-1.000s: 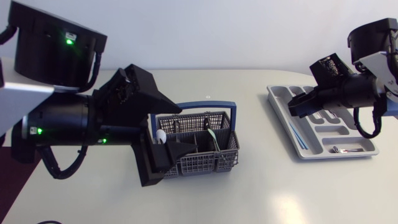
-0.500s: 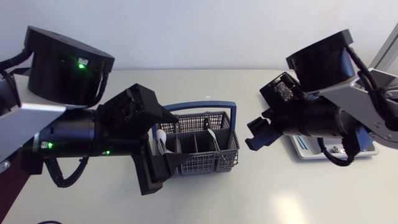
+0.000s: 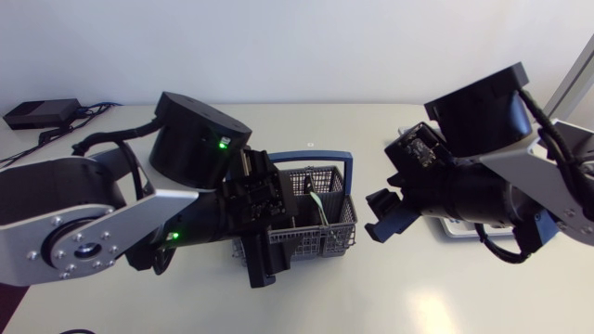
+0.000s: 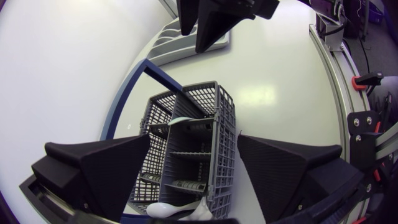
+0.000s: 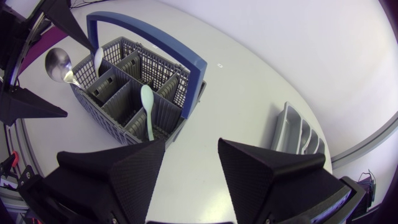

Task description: Sort the cutlery from the basket into the organizer compartments.

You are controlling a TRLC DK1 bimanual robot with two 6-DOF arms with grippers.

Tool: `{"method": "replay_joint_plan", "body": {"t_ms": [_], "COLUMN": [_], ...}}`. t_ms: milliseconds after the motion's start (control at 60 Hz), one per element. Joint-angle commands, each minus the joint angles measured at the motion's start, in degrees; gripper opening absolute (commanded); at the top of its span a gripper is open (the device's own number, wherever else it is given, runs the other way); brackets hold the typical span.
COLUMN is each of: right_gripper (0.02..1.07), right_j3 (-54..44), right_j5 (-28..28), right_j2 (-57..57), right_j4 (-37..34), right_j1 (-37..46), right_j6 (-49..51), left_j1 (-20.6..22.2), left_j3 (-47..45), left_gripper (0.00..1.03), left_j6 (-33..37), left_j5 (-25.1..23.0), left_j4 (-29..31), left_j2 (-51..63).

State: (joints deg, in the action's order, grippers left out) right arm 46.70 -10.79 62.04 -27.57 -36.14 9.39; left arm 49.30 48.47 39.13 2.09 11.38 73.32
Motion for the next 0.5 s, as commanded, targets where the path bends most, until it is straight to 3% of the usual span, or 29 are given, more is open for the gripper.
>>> {"method": "replay_joint_plan", "body": {"t_ms": [0,283,483], "right_gripper": [0.65,0.65,0.65], "right_j3": [-1.08,0.85,5.07], "right_j5": [-0.55,-0.9,-4.51], "right_j2": [-0.52,0.98,5.55], "right_j4": [0.33,-0.46,-2.57], "right_j1": [-0.95,-6.4,-11.41], "right_j6": [-0.33,-1.48,-4.2], "left_j1": [0.1,-0.96,-2.28], "left_j3": [-0.74,-1.89,-6.19], "left_gripper": [0.96,0.96,0.96], "left_j6": [2.53,2.17,1.21], "left_j5": [0.73,0.9,0.81], "left_j4": [-1.09,-1.18,-1.18], "left_j2": [1.39,-0.02,-3.89]}}
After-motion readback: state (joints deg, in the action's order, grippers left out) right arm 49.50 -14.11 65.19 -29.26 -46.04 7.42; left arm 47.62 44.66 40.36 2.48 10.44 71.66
